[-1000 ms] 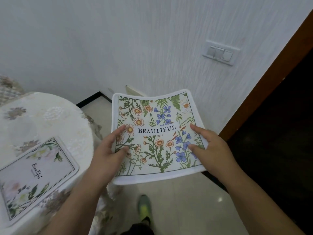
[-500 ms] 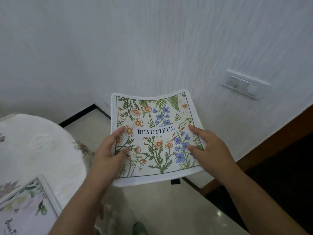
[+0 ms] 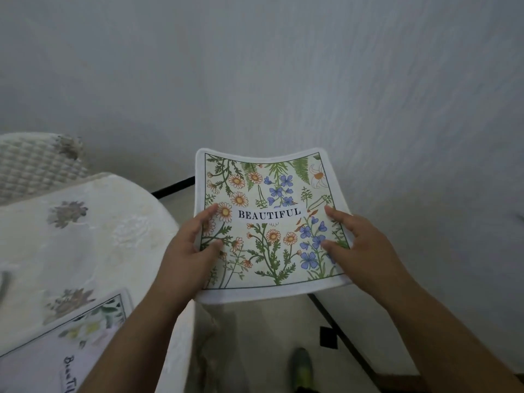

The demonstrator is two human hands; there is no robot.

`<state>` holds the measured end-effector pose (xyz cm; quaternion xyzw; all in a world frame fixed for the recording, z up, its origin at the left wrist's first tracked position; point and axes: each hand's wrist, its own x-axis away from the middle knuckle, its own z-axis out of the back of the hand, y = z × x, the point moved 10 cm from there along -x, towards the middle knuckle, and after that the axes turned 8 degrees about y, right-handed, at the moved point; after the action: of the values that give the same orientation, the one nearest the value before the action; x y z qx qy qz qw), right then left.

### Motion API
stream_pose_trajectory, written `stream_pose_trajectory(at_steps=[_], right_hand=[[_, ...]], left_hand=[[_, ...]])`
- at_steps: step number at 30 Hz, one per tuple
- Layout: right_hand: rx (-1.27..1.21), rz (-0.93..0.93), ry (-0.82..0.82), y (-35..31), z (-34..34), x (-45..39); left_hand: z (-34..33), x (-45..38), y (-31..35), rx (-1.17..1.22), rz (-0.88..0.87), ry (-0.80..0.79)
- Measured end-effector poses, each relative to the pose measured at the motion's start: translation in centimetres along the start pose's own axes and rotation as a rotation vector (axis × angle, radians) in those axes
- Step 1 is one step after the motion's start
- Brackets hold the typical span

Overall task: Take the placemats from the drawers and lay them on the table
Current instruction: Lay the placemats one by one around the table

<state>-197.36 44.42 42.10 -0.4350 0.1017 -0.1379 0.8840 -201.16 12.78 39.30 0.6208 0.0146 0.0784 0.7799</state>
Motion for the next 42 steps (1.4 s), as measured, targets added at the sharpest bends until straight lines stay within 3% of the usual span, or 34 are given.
stream_pose_trajectory(at_steps=[8, 18, 25, 36, 42], right_hand=[[-0.109, 0.080, -0.234, -3.4, -9.8, -9.5], [-0.072, 0.276, -0.430, -8.7, -18.4, -25.4], [-0.079, 0.333, -0.540, -11.7, -22.5, -31.6], [-0.039, 0.329, -0.539, -14.4, -29.6, -41.6], [0.025, 0.361, -0.561, -19.0, -36.0, -47.4]], left_hand=[[5.2, -5.8, -1.6, -0.052, 0.046, 0.225], [5.6, -15.7, 0.6, -0.080, 0.100, 0.509], [6.2, -19.2, 0.4, -0.067, 0.161, 0.647], [7.6, -32.3, -1.7, -0.046, 0.178, 0.627], [11.2, -41.1, -2.4, -0.049, 0.171, 0.614]])
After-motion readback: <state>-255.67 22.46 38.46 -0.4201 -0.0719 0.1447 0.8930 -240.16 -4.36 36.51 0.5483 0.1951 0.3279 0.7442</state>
